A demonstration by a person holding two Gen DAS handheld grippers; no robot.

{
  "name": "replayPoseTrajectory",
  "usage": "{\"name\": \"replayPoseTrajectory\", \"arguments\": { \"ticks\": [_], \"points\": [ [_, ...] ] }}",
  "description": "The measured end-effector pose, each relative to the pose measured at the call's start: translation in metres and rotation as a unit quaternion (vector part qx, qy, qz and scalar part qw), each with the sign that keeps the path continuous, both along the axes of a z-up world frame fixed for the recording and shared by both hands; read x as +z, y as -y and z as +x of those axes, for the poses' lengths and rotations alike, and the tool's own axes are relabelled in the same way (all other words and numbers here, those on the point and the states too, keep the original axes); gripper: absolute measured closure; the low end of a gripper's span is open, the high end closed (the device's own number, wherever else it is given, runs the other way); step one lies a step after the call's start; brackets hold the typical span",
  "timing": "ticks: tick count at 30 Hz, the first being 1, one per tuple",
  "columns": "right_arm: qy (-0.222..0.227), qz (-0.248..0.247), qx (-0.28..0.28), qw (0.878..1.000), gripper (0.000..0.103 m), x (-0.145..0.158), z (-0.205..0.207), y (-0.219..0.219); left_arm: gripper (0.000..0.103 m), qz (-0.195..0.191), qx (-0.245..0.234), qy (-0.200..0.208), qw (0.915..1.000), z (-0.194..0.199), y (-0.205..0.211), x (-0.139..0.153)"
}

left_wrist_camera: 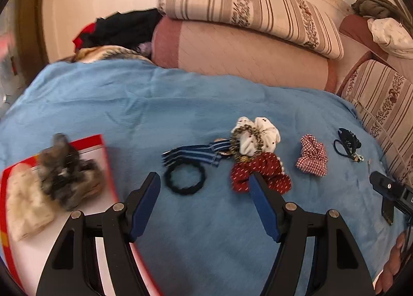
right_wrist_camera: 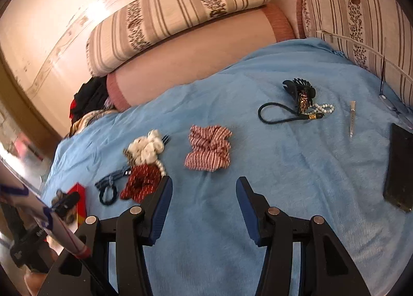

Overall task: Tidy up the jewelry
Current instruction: 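Withdraw both grippers and move the right gripper toward the red gingham scrunchie, then grasp the red gingham scrunchie with the right gripper and lift it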

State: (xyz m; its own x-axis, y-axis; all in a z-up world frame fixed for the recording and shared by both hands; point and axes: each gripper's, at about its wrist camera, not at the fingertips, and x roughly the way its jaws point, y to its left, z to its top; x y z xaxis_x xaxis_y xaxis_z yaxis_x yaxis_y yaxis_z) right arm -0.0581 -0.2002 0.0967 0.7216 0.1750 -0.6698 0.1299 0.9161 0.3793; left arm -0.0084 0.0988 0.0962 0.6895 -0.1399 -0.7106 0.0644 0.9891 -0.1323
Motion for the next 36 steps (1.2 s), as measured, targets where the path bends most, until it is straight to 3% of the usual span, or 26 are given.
{"name": "replayPoseTrajectory", "arguments": {
  "ticks": [2,5,11,17,18,19,20,21,23,31,34,36],
  "points": [
    [-0.008,-0.001,0.005,1.0,0.048,-0.001,0.018,0.0,0.033,-0.004,-0.003,-0.004,1.0,0.003,0.002,-0.007],
    [-0.019,0.001,0.01,1.0,0.032,-0.01,0.048,-0.002,0.033,0.002,-0.009,-0.003,1.0,0.001,-0.003,-0.019],
    [-0.07,0.015,-0.002,0.997,0.032,-0.053,0.094,-0.003,0.033,-0.027,-0.013,-0.016,0.9994,0.013,-0.016,-0.033],
    [-0.091,0.014,-0.005,0.996,0.032,-0.079,0.121,-0.001,0.032,-0.041,-0.052,-0.017,0.9976,0.024,0.005,-0.037],
    [-0.09,0.013,-0.001,0.996,0.037,-0.081,0.124,-0.004,0.029,-0.034,-0.059,-0.014,0.9976,0.025,0.013,-0.038],
    [-0.089,0.01,0.004,0.996,0.048,-0.083,0.125,-0.007,0.028,-0.027,-0.062,-0.011,0.9976,0.027,0.019,-0.039],
    [-0.092,0.0,0.01,0.996,0.079,-0.085,0.127,-0.011,0.028,-0.024,-0.065,-0.012,0.9975,0.029,0.025,-0.041],
    [-0.099,-0.007,0.015,0.995,0.084,-0.086,0.128,-0.013,0.027,-0.023,-0.07,-0.018,0.9971,0.032,0.031,-0.044],
    [-0.093,0.002,0.013,0.996,0.089,-0.082,0.123,-0.013,0.027,-0.019,-0.074,-0.022,0.9969,0.037,0.042,-0.047],
    [-0.066,-0.025,-0.031,0.997,0.089,-0.058,0.103,-0.009,0.028,0.019,-0.085,-0.03,0.9958,0.054,0.068,-0.067],
    [-0.065,-0.027,-0.03,0.997,0.089,-0.058,0.102,-0.014,0.05,0.04,-0.11,-0.022,0.9929,0.05,0.082,-0.071],
    [-0.066,-0.026,-0.025,0.997,0.089,-0.058,0.1,-0.015,0.076,0.049,-0.114,-0.028,0.9919,0.051,0.084,-0.076]
  ]
}}
